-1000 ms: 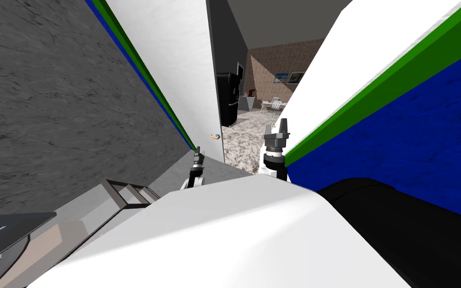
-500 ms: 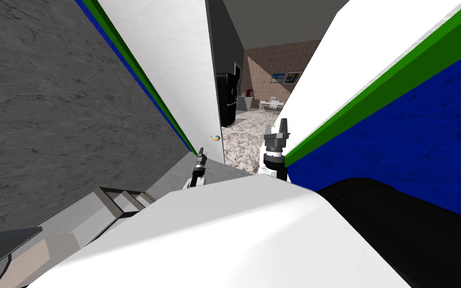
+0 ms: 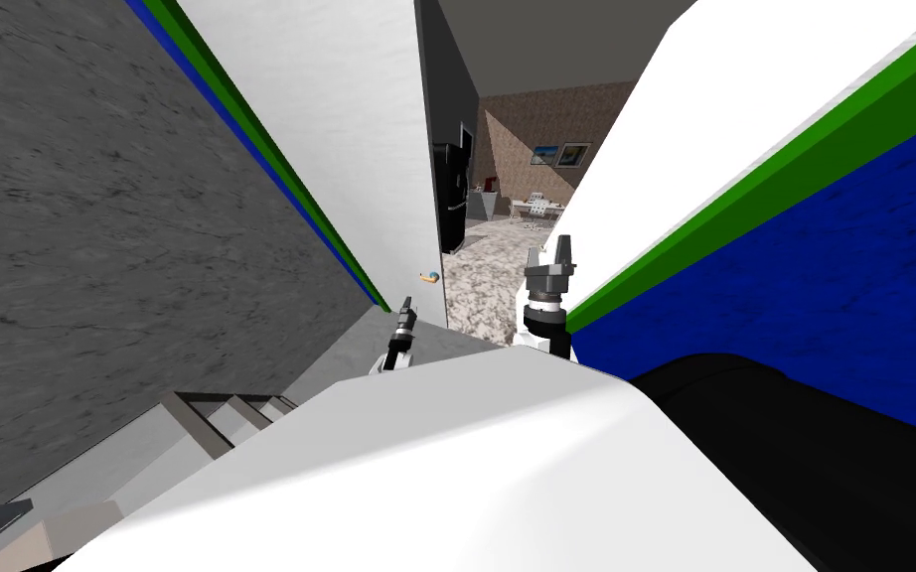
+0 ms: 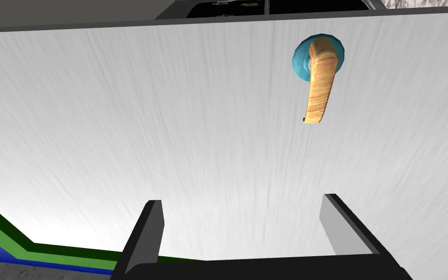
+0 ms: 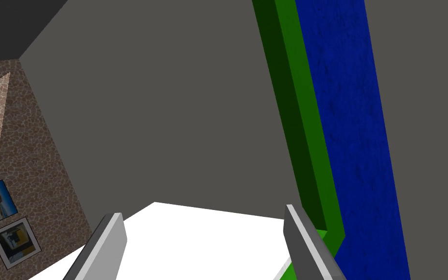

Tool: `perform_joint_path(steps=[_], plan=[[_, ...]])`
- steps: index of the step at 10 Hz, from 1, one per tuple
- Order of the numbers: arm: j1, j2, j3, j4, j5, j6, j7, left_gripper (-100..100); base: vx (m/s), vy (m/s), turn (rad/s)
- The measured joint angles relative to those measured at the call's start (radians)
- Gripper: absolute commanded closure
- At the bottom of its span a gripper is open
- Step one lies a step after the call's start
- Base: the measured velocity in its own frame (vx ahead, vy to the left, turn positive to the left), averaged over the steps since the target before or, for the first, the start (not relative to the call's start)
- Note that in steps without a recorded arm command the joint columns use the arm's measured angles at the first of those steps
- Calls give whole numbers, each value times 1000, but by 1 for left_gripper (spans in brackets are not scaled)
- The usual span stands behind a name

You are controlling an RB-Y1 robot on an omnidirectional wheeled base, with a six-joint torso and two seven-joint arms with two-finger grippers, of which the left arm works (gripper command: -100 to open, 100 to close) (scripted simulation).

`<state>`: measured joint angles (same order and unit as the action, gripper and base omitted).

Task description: Push the door open

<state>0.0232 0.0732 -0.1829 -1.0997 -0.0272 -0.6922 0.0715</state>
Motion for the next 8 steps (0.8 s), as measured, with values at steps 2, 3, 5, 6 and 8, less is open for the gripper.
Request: perform_joint_path(steps=[2, 3, 5, 6, 8], plan=[[-29, -3, -9, 62, -7, -13, 7, -100, 71, 81, -65], [-37, -6, -15, 85, -11, -18, 9, -100, 69, 98, -61], [-67, -10, -23, 157, -16, -37, 16, -100, 86, 77, -78], [-74, -13, -28, 176, -20, -40, 18, -100, 76, 80, -67], [-90, -18, -38, 216, -26, -46, 22, -100, 63, 78, -55]])
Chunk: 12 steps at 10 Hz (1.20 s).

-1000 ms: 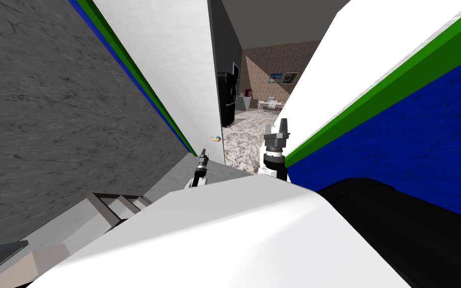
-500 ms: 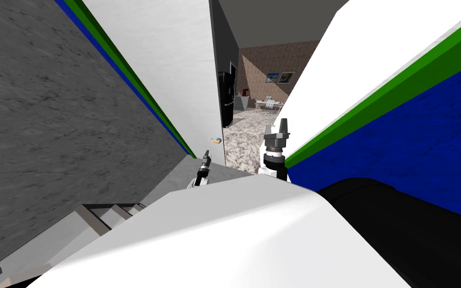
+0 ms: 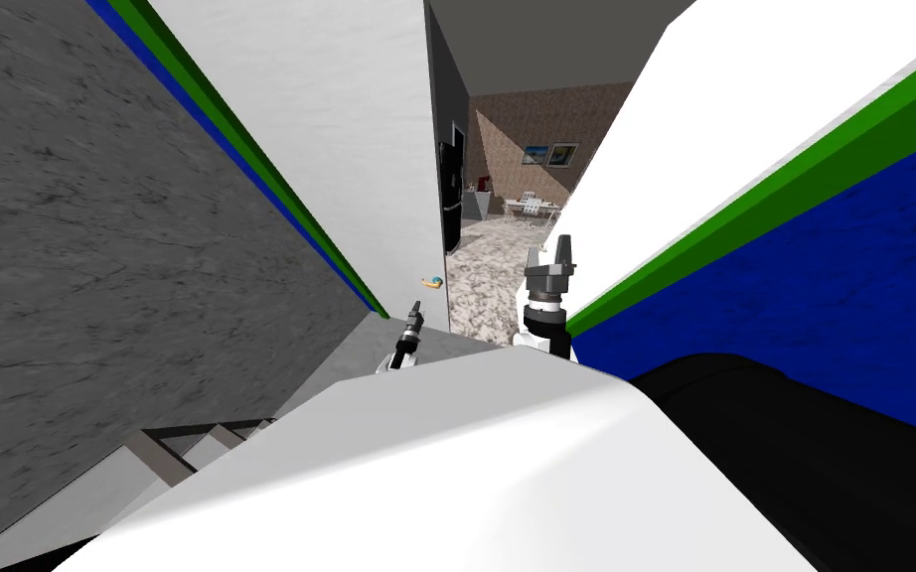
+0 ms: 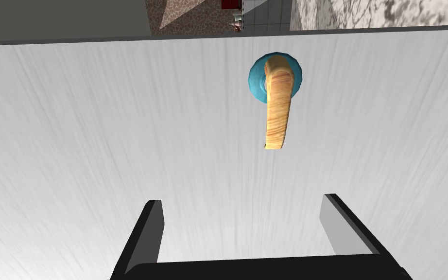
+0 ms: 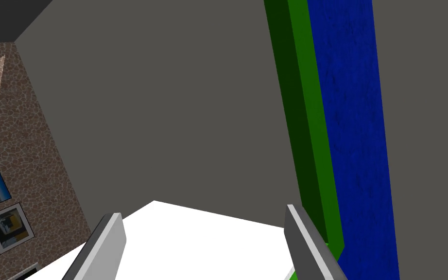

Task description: Push the door open

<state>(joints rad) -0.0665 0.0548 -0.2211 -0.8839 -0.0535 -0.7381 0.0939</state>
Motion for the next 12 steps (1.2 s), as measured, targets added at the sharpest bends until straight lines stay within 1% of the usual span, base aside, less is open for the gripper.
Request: perform_joint_path(steps=[2, 3, 4, 5, 7, 9, 10, 11, 12], plan=[[-18, -6, -8, 47, -6, -11, 4, -100, 80, 71, -54], [-34, -8, -11, 77, -8, -19, 8, -100, 65, 43, -56], [-41, -9, -15, 95, -10, -23, 11, -100, 58, 54, -49], [-41, -11, -20, 102, -13, -23, 14, -100, 67, 73, -50], [-56, -18, -27, 138, -18, -30, 16, -100, 67, 64, -40], [-72, -21, -32, 173, -21, -39, 21, -100, 61, 61, -45], [-91, -27, -32, 214, -22, -52, 23, -100, 84, 109, -83], [-102, -35, -37, 245, -26, -62, 22, -100, 39, 57, -24], [-103, -36, -37, 248, -26, -63, 22, -100, 100, -26, -29]])
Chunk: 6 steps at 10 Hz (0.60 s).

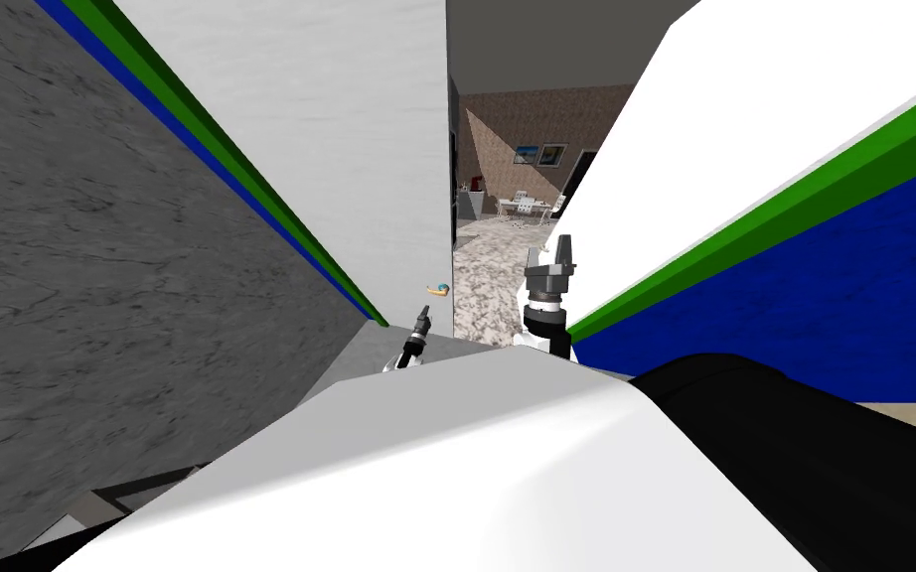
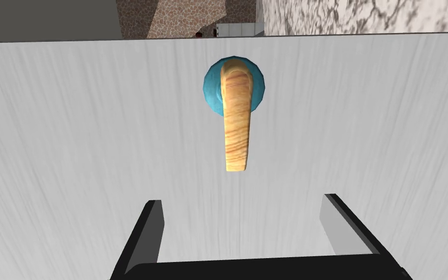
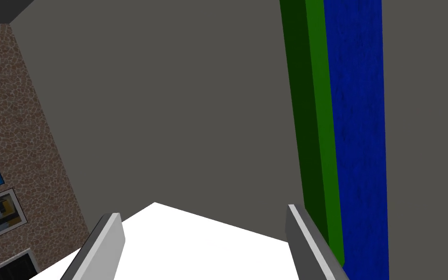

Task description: Push the door open

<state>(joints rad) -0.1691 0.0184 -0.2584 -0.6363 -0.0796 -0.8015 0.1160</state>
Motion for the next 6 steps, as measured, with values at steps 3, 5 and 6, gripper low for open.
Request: perform_joint_path(steps=[3, 5, 6], plan=[[-6, 18, 7, 16, 3, -10, -5, -100, 163, -49, -25], [-2, 25, 10, 12, 4, -7, -6, -100, 205, -86, -27], [1, 23, 12, 12, 5, -9, -9, -100, 214, -73, -29]])
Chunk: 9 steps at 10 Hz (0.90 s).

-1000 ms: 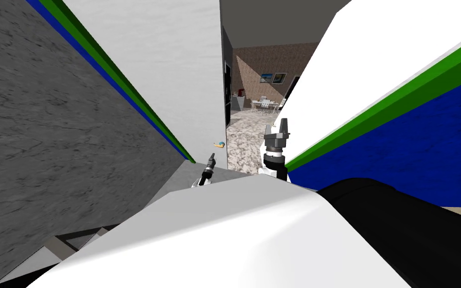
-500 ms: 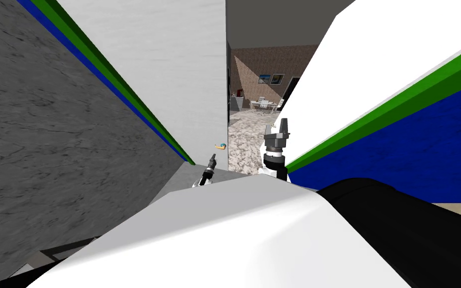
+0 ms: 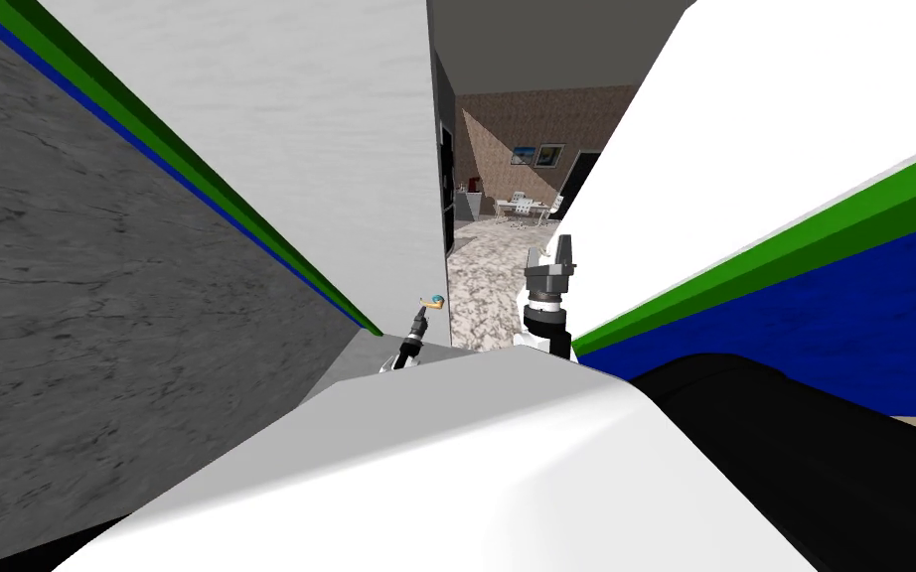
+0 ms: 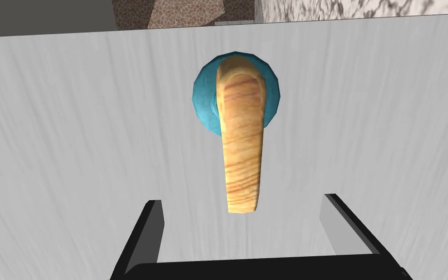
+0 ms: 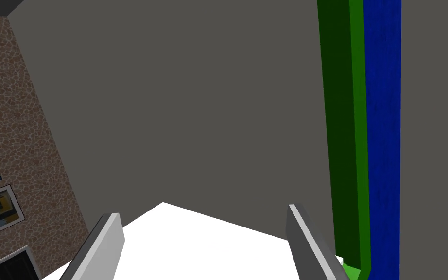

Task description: Push the door open

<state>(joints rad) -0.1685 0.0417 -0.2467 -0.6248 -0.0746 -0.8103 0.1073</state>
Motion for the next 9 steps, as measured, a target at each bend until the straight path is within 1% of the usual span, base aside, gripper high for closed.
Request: perform_joint_path(steps=[2, 3, 4, 9], plan=[[2, -9, 4, 1, 2, -1, -3, -100, 213, -85, -33], [8, -19, 6, -8, 2, 2, -5, -100, 87, -31, 0], [8, -20, 6, -10, 2, 3, -6, 100, -10, 2, 4], [3, -20, 6, -10, 2, 4, -5, 100, -9, 4, -6]])
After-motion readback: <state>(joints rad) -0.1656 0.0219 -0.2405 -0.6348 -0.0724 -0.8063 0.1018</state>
